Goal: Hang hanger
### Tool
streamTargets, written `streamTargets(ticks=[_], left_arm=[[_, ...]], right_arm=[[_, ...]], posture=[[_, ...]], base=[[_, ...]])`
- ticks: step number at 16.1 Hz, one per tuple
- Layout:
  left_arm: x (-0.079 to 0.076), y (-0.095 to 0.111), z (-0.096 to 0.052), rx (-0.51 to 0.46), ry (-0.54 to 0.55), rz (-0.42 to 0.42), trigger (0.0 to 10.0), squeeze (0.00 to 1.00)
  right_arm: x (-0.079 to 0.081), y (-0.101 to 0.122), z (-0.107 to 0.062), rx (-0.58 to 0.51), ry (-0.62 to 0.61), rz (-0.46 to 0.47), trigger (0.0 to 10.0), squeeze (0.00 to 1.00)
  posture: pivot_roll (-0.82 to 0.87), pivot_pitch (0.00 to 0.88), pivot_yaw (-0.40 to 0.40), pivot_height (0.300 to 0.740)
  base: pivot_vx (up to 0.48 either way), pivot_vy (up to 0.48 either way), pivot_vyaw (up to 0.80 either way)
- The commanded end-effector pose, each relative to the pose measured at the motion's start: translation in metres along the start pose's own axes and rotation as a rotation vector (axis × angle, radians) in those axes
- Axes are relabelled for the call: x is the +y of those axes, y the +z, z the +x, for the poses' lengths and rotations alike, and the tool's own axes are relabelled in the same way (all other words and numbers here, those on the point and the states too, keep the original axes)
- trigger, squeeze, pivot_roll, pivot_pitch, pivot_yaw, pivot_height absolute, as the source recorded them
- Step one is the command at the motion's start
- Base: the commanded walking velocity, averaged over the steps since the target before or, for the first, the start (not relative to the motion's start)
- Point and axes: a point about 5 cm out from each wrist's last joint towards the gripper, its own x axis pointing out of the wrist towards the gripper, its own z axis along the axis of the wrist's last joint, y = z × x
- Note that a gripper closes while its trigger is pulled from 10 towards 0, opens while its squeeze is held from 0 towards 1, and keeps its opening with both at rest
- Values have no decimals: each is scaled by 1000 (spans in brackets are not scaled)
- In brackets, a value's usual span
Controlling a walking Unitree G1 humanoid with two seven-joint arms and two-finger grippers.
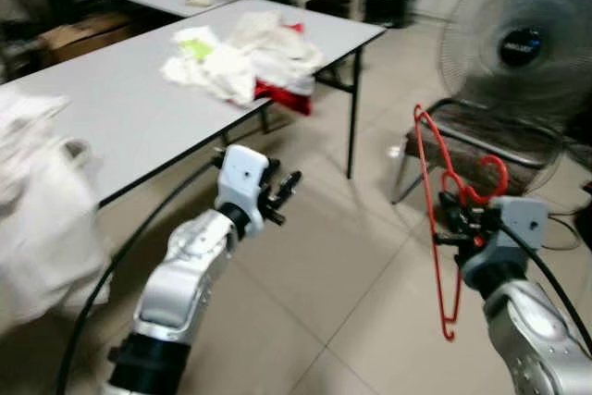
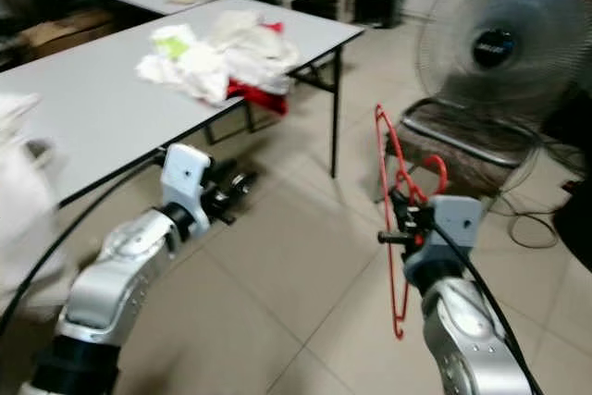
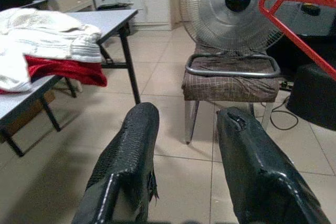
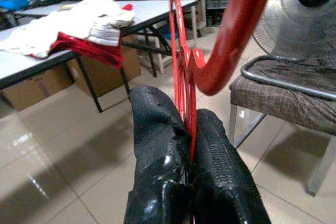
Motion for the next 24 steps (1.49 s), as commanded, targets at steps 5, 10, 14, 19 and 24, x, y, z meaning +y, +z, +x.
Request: streamTargets(ticks=[5, 10, 14, 19, 24], left_arm=[[4, -2, -2, 7, 29, 2, 10000, 94], [7, -2, -3, 8, 47, -8, 10000, 94], [9, -1, 0, -2, 66, -25, 10000, 102], [11, -1, 0, -8, 86, -34, 10000, 110], [13, 0, -1, -12, 105, -38, 10000, 114]], right_arm=[[4, 3, 3, -15, 23, -8, 10000, 0], [3, 6, 5, -26, 29, -54, 10000, 0], [2, 9, 6, -38, 23, -64, 10000, 0], [-2, 10, 8, -42, -5, -168, 10000, 0], [-4, 12, 10, -45, -12, -169, 10000, 0]], posture=[[-209, 0, 44, 719], [-209, 0, 38, 719], [-225, 0, 43, 719], [-220, 0, 41, 719], [-215, 0, 40, 719]], base=[[270, 0, 0], [272, 0, 0], [280, 0, 0], [305, 0, 0], [331, 0, 225]])
